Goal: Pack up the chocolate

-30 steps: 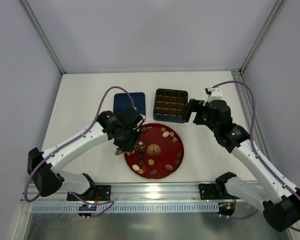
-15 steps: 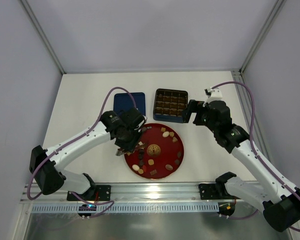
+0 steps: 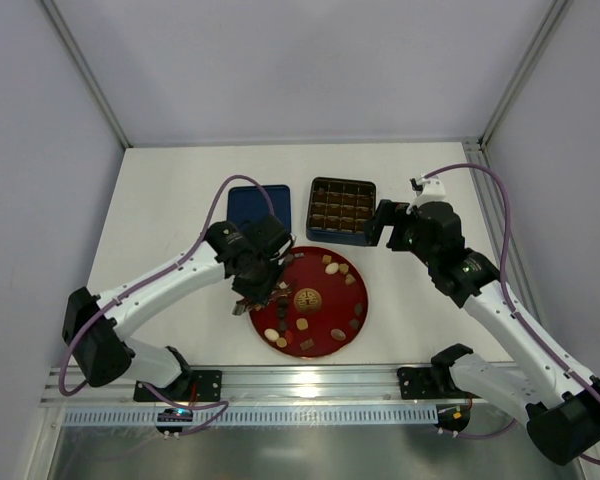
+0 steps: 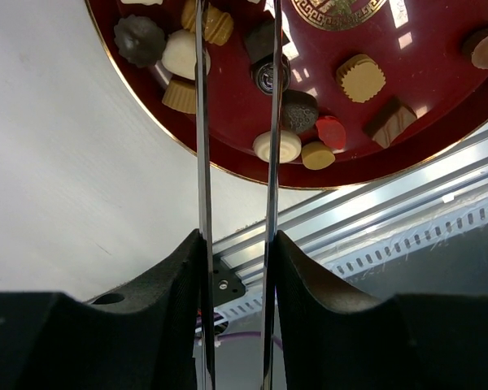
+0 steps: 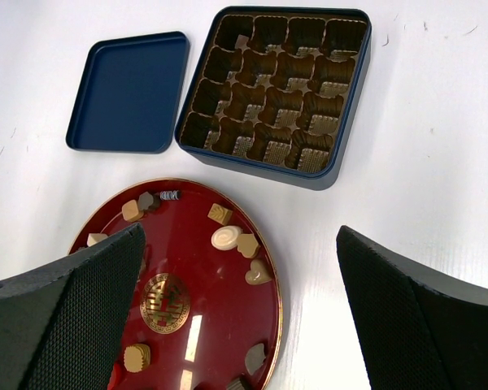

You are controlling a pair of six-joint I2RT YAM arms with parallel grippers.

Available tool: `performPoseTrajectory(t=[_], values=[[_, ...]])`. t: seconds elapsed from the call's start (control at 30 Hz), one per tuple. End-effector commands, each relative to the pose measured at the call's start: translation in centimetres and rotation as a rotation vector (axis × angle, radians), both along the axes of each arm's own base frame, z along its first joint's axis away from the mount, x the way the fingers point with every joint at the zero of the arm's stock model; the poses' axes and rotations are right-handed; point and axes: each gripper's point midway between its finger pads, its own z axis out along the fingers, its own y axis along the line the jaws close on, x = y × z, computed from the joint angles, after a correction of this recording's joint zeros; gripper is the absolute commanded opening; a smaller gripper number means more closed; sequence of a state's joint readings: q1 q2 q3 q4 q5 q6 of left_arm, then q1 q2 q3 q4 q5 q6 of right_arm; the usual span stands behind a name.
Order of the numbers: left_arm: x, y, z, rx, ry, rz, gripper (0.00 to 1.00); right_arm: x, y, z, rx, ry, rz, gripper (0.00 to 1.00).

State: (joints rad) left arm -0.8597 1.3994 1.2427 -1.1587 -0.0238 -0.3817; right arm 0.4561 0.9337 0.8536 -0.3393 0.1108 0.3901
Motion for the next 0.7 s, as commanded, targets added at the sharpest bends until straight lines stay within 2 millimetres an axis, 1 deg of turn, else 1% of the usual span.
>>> performPoseTrajectory(t=[0.0, 0.23, 0.37, 0.67], values=[[0.9, -1.8, 0.6, -0.057, -0.027, -0.012, 0.36, 0.2, -0.3, 1.3, 0.009, -0.047, -0.017, 1.00], [2.1, -3.4, 0.8, -0.082, -0.038, 0.003, 0.34, 0.2, -0.4, 1.2, 0.006, -0.048, -0.018, 1.00], [2.8, -3.9, 0.8, -0.082, -0.046, 0.016, 0.34, 0.2, -0.5, 1.5, 0.004, -0.054, -0.023, 1.00], [3.5, -4.7, 2.5, -0.116, -0.077, 0.028, 0.34, 0.2, -0.5, 1.6, 0.005, -0.057, -0.021, 1.00]])
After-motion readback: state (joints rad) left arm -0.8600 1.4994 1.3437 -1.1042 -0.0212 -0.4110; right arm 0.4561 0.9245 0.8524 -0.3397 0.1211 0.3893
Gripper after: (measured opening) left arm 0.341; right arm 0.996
